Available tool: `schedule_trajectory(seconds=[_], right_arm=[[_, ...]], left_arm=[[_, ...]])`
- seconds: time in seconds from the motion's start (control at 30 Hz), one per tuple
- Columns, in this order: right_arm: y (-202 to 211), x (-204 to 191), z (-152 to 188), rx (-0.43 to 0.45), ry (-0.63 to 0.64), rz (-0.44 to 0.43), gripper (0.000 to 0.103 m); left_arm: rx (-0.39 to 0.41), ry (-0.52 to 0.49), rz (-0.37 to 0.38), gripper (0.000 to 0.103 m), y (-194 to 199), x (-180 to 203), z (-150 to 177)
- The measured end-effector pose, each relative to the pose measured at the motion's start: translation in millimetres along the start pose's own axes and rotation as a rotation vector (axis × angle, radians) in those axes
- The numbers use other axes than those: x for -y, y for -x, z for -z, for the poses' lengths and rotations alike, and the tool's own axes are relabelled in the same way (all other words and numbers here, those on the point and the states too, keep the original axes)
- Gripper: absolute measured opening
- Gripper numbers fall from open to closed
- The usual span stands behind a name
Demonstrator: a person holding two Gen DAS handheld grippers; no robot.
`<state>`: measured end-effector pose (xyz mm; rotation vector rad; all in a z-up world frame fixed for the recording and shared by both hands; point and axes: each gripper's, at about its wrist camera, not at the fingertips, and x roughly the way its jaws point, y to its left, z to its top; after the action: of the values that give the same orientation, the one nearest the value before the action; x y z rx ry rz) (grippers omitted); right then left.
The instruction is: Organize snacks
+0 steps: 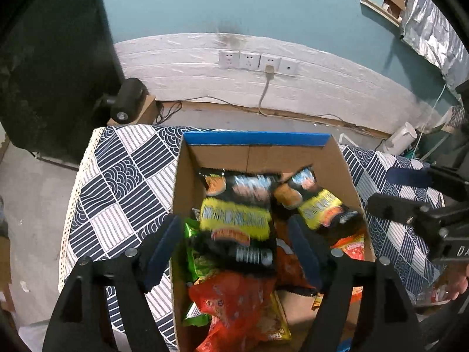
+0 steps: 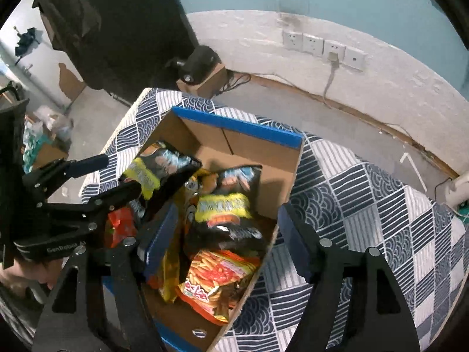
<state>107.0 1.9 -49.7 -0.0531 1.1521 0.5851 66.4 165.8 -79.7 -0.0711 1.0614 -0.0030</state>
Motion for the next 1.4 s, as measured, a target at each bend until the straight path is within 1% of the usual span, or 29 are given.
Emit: schedule_trajectory(seconds=[0.17, 0.27, 0.33, 0.43, 0.57, 0.63, 0.73, 0.87, 0.9, 0.97, 1.03, 1.1, 1.23, 1.4], right_arm=[[18, 4, 5, 0.038, 0.002, 0.031, 0.072], [31, 8, 9, 0.064, 0.012, 0.057, 0.072], [40, 9, 11, 0.082, 0.014, 0.069, 0.072], [55, 11, 17, 0.114, 0.019, 0.062, 0.072], [75, 10, 23, 0.164, 0.034, 0.055, 0.072], [83, 11, 26, 0.183, 0.041, 0.052, 0.072], [93, 9, 32, 0.209, 0.057, 0.053, 0.072], [101, 8, 41, 0.226, 0.067, 0.053, 0.072], [103, 8, 44, 0.228, 0.07, 0.053, 0.072], [107, 9, 49, 0.235, 0.071, 0.055, 0.072], [112, 9, 53, 0.243, 0.075, 0.064, 0.072], [116, 9, 57, 0.254, 0.077, 0.07, 0.072], [123, 10, 64, 0.266, 0.072, 0.055, 0.072], [128, 11, 71, 0.274, 0.081, 0.066, 0.072]], left_arm=[[0.025, 0.003, -0.002, 0.078, 19, 0, 5], [0.052, -0.001, -0.002, 0.082, 33, 4, 8], [0.075, -0.01, -0.001, 0.082, 44, 8, 10], [0.108, -0.018, -0.008, 0.082, 57, 13, 14], [0.136, -0.009, 0.001, 0.082, 71, 17, 20], [0.162, -0.01, 0.0, 0.082, 80, 20, 24], [0.212, -0.012, -0.024, 0.082, 94, 24, 30], [0.269, -0.002, -0.02, 0.083, 114, 27, 36], [0.283, 0.0, -0.023, 0.085, 119, 28, 37], [0.321, 0.005, -0.044, 0.087, 127, 29, 40], [0.342, 0.008, -0.068, 0.087, 131, 30, 41], [0.35, 0.007, -0.078, 0.087, 134, 31, 43], [0.355, -0.001, -0.085, 0.087, 139, 33, 47], [0.355, -0.011, -0.114, 0.091, 141, 36, 50]])
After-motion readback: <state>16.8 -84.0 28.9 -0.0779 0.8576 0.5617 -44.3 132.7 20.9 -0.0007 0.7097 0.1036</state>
